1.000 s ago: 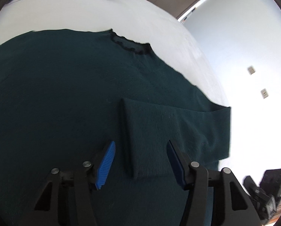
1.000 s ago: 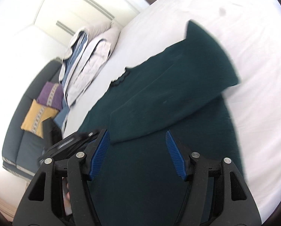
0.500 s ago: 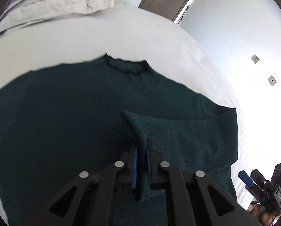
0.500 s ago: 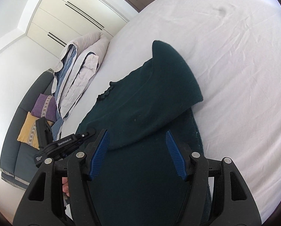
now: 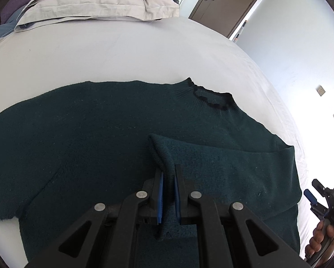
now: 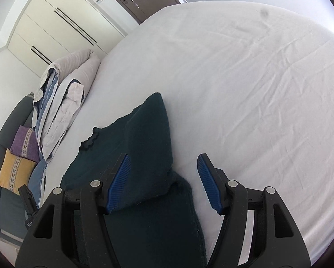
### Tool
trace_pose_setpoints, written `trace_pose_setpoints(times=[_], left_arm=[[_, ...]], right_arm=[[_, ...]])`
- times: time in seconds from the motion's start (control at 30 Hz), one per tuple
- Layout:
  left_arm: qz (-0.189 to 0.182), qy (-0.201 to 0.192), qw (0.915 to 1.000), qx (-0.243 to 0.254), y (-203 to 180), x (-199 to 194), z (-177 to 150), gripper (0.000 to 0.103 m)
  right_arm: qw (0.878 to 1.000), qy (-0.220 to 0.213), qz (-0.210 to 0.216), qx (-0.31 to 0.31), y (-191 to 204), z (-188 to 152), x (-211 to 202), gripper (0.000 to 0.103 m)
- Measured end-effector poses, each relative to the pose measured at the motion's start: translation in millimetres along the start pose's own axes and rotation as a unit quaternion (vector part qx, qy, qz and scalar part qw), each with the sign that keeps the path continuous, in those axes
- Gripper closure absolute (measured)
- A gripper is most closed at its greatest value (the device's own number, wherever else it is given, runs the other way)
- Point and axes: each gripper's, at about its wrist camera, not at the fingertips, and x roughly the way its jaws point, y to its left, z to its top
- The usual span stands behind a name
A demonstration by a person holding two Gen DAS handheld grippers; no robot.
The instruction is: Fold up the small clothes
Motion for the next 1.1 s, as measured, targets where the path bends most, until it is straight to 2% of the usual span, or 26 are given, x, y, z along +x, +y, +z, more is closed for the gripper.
trace_pose_setpoints(times=[0.2, 0.23, 0.27, 0.3, 0.37, 0.47, 0.57, 0.73, 0.83, 0.9, 0.93, 0.97, 1.03, 1.1], left_arm=[[0.013, -0.008, 0.9996, 0.025, -5.3, 7.5, -6.9, 0.094], [0.01, -0.01, 0.9996, 0.025, -6.7, 8.6, -7.7, 0.094], [0.006, -0.01, 0.9996, 0.024, -3.3, 6.2, -8.3, 0.094], [0.004, -0.01, 0.9997, 0.023, -3.4, 5.8, -8.7, 0.094], [0.004, -0.012, 0.9996, 0.026, -4.9, 4.9, -9.3, 0.094], [0.006, -0.012, 0.9995, 0.03, -7.0, 9.1, -8.7, 0.094], [0.006, -0.013, 0.9996, 0.025, -6.4, 11.5, -7.0, 0.092], [-0.002, -0.028, 0.9995, 0.015, -1.2, 7.5, -4.9, 0.092], [0.001, -0.037, 0.999, 0.027, 0.1, 13.7, -9.4, 0.089], [-0.004, -0.045, 0.9987, 0.025, 1.7, 15.5, -10.7, 0.089], [-0.005, -0.046, 0.9987, 0.024, 2.2, 16.2, -11.1, 0.088], [-0.007, -0.048, 0.9986, 0.022, 3.0, 17.2, -11.3, 0.088], [-0.009, -0.054, 0.9983, 0.023, 3.5, 17.9, -13.5, 0.088], [-0.01, -0.059, 0.9979, 0.024, 3.6, 17.3, -15.3, 0.088]], right_arm=[[0.997, 0.026, -0.058, -0.049, 9.4, 4.2, 25.1, 0.043], [0.995, 0.037, -0.072, -0.062, 11.6, 4.5, 34.1, 0.048], [0.992, 0.049, -0.084, -0.077, 13.2, 3.7, 42.2, 0.06], [0.989, 0.059, -0.094, -0.093, 15.4, 2.6, 48.3, 0.066], [0.986, 0.065, -0.094, -0.118, 21.6, -0.1, 49.9, 0.08], [0.983, 0.067, -0.103, -0.138, 25.4, -2.5, 47.2, 0.092], [0.981, 0.064, -0.123, -0.135, 20.6, -5.5, 50.0, 0.096], [0.99, 0.054, -0.101, -0.086, 1.6, -6.2, 47.7, 0.097], [0.992, 0.06, -0.071, -0.09, 4.4, -3.6, 41.4, 0.096], [0.993, 0.046, -0.057, -0.087, 8.9, 5.5, 32.5, 0.091], [0.994, 0.031, -0.055, -0.086, 11.9, 12.8, 28.2, 0.084], [0.995, 0.018, -0.055, -0.083, 15.7, 20.5, 26.5, 0.065], [0.996, 0.004, -0.047, -0.079, 27.7, 35.8, 32.4, 0.037], [0.993, 0.016, -0.046, -0.104, 43.3, 47.1, 53.0, 0.037]])
